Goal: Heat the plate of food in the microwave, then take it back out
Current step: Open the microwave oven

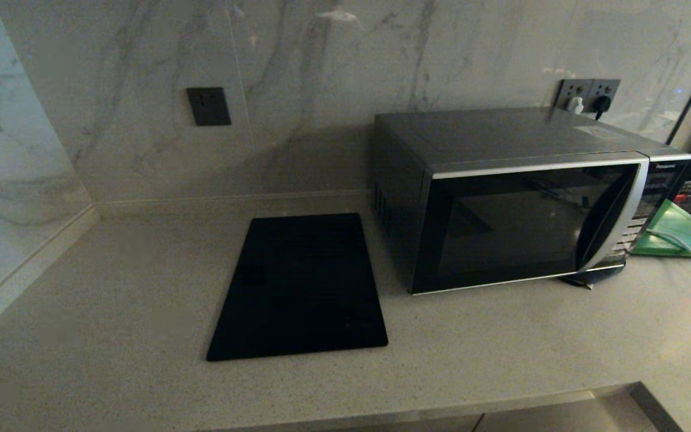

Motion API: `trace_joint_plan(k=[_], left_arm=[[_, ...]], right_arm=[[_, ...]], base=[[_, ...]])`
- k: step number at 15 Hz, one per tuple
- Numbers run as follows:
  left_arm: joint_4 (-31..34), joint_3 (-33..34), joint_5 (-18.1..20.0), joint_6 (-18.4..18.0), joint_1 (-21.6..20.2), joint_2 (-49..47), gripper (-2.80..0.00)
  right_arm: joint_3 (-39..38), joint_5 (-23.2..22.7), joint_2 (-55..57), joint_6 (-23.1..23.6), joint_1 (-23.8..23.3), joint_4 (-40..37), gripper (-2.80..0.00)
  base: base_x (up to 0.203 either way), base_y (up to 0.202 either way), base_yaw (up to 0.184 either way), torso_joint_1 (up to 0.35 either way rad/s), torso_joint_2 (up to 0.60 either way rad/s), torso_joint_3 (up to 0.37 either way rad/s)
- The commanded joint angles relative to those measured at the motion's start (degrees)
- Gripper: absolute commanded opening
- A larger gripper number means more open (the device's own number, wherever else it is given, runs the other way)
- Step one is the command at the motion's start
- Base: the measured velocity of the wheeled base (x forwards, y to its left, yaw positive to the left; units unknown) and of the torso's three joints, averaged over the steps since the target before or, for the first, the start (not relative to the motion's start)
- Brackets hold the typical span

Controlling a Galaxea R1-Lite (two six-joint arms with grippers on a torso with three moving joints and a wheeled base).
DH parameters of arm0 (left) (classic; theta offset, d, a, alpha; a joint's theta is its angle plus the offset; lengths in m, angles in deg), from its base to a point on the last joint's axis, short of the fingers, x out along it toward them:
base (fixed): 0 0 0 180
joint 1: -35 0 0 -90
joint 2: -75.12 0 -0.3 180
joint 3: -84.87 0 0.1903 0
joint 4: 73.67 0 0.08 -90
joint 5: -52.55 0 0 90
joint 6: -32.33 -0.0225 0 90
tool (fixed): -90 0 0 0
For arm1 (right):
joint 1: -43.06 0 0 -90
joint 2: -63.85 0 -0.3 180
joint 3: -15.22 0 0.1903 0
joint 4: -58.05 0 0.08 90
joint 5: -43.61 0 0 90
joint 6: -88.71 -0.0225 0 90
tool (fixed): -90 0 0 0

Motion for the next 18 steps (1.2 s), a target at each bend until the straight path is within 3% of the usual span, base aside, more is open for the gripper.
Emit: trace_joint_plan(k=[1,18], left_arm=[[-0.04,0.00,-0.05,0.04,0.00,-0.07,-2.80],[-0.04,0.00,-0.05,0.04,0.00,0.00,-2.80]], right_arm=[[0.01,0.04,0.14,-0.02,0.02,-0.09,-2.80],[0.01,-0.04,0.14,-0.02,0.02,-0.09,-2.80]], base=[[0.000,0.000,0.000,0.000,0.00,0.000],[0.000,0.000,0.000,0.000,0.00,0.000]])
